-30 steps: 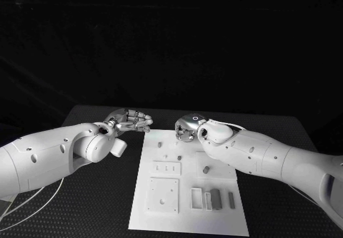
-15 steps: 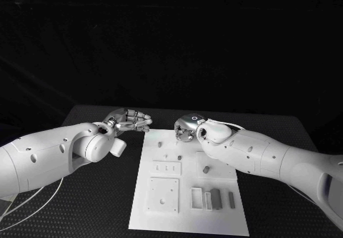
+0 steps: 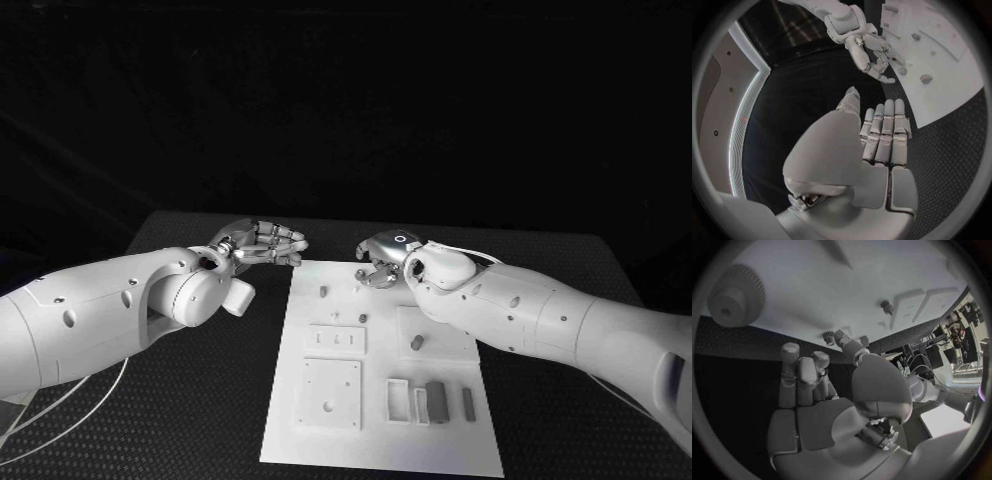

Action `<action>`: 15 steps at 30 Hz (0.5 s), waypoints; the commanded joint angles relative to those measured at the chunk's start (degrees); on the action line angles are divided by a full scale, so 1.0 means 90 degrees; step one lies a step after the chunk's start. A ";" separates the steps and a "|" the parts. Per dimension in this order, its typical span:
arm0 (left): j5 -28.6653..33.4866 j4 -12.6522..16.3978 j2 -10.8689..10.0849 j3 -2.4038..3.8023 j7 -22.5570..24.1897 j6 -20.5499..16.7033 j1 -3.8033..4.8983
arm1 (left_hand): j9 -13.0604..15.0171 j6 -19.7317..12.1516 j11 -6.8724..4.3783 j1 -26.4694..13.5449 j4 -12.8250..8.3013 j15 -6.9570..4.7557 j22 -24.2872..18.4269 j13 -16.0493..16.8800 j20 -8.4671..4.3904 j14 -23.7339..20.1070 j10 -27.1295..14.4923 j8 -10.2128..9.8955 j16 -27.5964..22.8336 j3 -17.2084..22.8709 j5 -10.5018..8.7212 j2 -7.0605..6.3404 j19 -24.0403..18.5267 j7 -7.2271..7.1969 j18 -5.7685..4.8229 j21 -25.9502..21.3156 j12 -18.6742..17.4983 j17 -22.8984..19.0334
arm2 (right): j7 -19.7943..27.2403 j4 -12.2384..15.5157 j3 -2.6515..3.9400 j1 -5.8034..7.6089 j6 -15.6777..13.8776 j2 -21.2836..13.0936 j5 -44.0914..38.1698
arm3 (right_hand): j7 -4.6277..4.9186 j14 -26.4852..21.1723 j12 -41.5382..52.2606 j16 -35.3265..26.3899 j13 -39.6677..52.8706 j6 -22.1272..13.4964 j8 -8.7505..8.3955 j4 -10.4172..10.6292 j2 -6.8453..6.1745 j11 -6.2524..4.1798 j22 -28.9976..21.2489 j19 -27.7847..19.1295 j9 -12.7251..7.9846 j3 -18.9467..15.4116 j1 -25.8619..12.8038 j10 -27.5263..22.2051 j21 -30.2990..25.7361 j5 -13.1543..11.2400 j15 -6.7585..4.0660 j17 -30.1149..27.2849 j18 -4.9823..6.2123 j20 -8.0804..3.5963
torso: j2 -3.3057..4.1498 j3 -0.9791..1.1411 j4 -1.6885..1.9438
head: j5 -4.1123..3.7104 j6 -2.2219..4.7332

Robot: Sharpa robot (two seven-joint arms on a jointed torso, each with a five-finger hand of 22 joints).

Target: Assemble the parts on the task board

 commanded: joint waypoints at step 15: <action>-0.0015 0.0066 -0.0216 0.0006 0.0166 0.0064 0.0014 | -0.0010 -0.0013 -0.0027 -0.0054 -0.0001 0.0009 -0.0012 -0.0008 0.0009 0.0052 -0.0001 -0.0029 -0.0033 -0.0022 0.0000 0.0013 0.0041 -0.0005 0.0023 -0.0039 -0.0031 0.0018 | 0.0016 0.1397 0.0340 0.0217 0.0389 -0.1680 0.0536 | -0.0014 0.0076 0.0133 0.0079 -0.0021 0.0336 0.0257 0.0105 -0.0112 -0.0081 0.0108 0.0070 0.0105 0.0040 0.0037 0.0022 -0.0017 0.0001 -0.0072 0.0062 0.0395 -0.0038 | 0.0007 0.0025 -0.0104 | -0.0025 0.0120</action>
